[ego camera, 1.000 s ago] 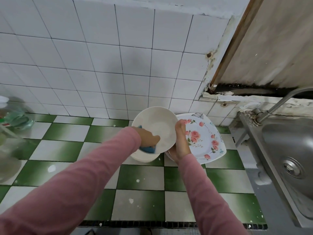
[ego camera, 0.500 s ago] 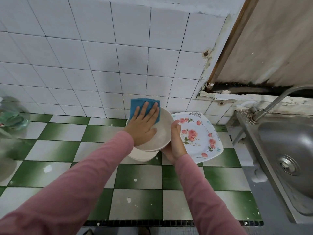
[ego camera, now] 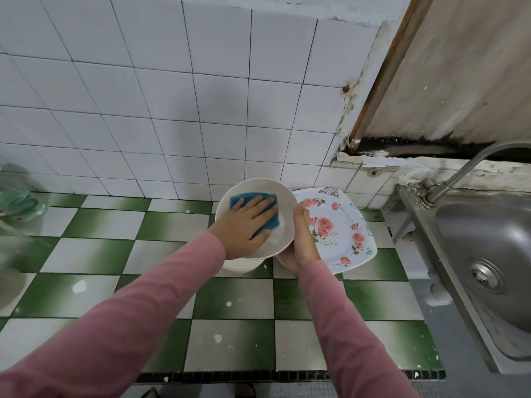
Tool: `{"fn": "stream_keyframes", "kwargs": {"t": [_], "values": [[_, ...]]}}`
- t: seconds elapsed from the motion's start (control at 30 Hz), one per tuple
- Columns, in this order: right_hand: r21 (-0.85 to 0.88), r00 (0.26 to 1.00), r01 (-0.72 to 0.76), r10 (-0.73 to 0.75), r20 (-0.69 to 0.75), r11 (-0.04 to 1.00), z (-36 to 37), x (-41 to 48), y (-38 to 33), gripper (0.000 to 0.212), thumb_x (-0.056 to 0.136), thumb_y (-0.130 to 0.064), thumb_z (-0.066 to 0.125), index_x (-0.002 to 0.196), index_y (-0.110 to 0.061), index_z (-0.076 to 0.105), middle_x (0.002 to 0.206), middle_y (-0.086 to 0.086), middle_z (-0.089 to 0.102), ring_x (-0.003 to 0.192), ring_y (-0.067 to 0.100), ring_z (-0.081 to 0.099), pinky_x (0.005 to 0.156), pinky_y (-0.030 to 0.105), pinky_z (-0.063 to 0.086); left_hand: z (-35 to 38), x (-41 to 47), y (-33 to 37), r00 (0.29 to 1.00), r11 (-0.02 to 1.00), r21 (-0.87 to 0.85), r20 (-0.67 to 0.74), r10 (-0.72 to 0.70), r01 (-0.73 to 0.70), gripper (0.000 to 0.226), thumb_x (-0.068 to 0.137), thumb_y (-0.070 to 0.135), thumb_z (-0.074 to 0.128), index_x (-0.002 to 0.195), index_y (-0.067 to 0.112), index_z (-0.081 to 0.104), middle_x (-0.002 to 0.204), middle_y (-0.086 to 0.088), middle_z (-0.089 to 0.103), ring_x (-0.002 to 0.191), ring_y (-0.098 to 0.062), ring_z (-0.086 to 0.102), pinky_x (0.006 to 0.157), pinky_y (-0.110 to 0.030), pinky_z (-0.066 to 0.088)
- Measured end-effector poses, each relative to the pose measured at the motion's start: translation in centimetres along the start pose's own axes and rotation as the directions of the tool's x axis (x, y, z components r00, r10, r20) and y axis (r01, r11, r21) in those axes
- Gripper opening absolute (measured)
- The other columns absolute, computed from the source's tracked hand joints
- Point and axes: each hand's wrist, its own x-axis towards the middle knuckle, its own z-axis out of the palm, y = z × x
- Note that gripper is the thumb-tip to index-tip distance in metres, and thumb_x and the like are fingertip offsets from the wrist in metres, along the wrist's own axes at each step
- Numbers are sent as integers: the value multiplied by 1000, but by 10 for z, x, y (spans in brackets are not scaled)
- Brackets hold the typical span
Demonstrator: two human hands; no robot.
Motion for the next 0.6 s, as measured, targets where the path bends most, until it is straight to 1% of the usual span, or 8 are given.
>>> {"fn": "stream_keyframes", "kwargs": {"t": [0.07, 0.13, 0.23, 0.33, 0.4, 0.47, 0.53, 0.6], "values": [[-62, 999, 35, -34, 18, 997, 5, 0, -2, 66, 75, -80, 57, 130, -44, 48, 133, 13, 62, 121, 34, 62, 100, 60, 49, 2, -4, 3, 999, 998, -43, 29, -34, 35, 65, 103, 51, 18, 155, 24, -11, 162, 6, -18, 150, -17, -16, 119, -37, -12], [-89, 998, 67, -67, 5, 994, 8, 0, -4, 66, 69, -82, 62, 123, -45, 50, 133, 13, 60, 121, 33, 62, 100, 59, 50, 0, -4, 9, 985, 987, -116, 149, -91, 109, 71, 100, 58, 16, 153, 25, -17, 160, 6, -24, 149, -18, -21, 118, -38, -13], [-87, 996, 87, -89, -18, 992, 9, 1, -11, 54, 81, -74, 53, 124, -41, 46, 130, 11, 60, 116, 31, 63, 95, 54, 55, -11, -5, 17, 943, 943, -261, 310, -122, 208, 74, 96, 65, 12, 154, 27, -14, 161, 8, -21, 149, -17, -18, 120, -44, -6], [-79, 992, 96, -102, -69, 992, 8, 4, -18, 60, 81, -71, 51, 129, -35, 45, 130, 10, 58, 116, 31, 61, 90, 48, 58, -20, -13, 21, 930, 964, -219, 363, -62, 149, 80, 93, 72, 23, 157, 32, -3, 164, 11, -8, 151, -16, -3, 121, -45, 5], [-94, 992, 97, -104, -74, 991, 12, 4, -21, 74, 71, -75, 55, 131, -33, 46, 132, 10, 57, 118, 32, 60, 93, 53, 56, -18, -17, 20, 956, 985, -147, 291, -39, 85, 76, 94, 63, 43, 156, 31, 13, 163, 6, 19, 146, -22, 25, 118, -39, 22], [-104, 992, 70, -80, -94, 992, 15, 5, -24, 77, 68, -77, 56, 130, -33, 45, 131, 11, 58, 118, 33, 60, 96, 57, 53, -12, -19, 20, 992, 986, -155, 122, -43, 62, 56, 96, 47, 53, 148, 31, 38, 143, 1, 52, 123, -22, 53, 106, -33, 39], [-110, 993, 36, -48, -106, 993, 15, 9, -27, 83, 66, -81, 60, 130, -31, 45, 131, 13, 60, 119, 34, 60, 97, 58, 52, -9, -21, 23, 998, 970, -234, -12, -66, 61, 41, 96, 38, 57, 136, 29, 51, 125, 3, 64, 105, -18, 59, 94, -28, 45], [-128, 996, 9, -20, -87, 992, 14, 10, -32, 84, 69, -84, 57, 133, -32, 45, 131, 14, 60, 118, 35, 61, 95, 57, 53, -8, -23, 24, 995, 951, -304, -66, -79, 55, 35, 94, 33, 61, 128, 28, 56, 120, 5, 65, 99, -15, 58, 92, -27, 47]]}}
